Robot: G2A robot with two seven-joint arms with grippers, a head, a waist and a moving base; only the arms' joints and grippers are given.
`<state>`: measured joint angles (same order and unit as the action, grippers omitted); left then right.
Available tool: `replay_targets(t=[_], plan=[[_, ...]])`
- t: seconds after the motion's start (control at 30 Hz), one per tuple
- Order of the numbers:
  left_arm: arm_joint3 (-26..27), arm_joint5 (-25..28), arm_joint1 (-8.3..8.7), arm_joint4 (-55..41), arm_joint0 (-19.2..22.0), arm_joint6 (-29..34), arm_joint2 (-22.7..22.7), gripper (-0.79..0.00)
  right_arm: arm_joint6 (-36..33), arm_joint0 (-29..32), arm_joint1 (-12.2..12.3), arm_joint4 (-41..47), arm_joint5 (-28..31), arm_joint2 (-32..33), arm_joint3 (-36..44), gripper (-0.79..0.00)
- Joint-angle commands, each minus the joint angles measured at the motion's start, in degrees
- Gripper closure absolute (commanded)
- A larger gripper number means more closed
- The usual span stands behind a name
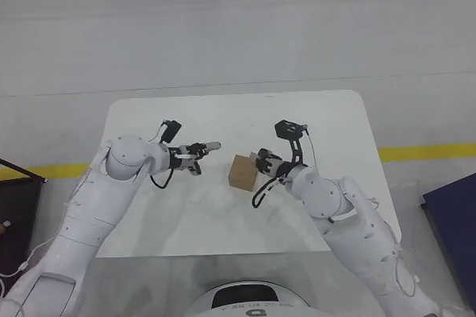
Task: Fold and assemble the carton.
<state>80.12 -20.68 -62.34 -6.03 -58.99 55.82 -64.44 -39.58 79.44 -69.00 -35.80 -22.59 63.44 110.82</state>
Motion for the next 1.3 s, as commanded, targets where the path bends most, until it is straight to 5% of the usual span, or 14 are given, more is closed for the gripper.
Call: replay_targets(t=[0.0,0.17,0.57,1.27], plan=[[3.1,1.3,1.45,-3.8,-4.5,0.6,-8.4,-0.785,-0.2,-1.6,-0.3,-2.1,0.1,-2.6,-1.6,0.000],[11.3,4.8,4.07,-10.4,-16.6,3.5,-25.3,-0.785,1.1,-7.5,-2.1,-1.7,-0.6,-9.1,-9.2,0.000],[11.3,4.8,4.07,-10.4,-16.6,3.5,-25.3,-0.785,-1.2,-11.8,-3.5,-3.3,-1.7,-12.9,-16.6,0.000],[11.3,4.8,4.07,-10.4,-16.6,3.5,-25.3,-0.785,-0.6,-9.1,-3.1,-2.9,-0.8,-8.5,-12.2,0.000]])
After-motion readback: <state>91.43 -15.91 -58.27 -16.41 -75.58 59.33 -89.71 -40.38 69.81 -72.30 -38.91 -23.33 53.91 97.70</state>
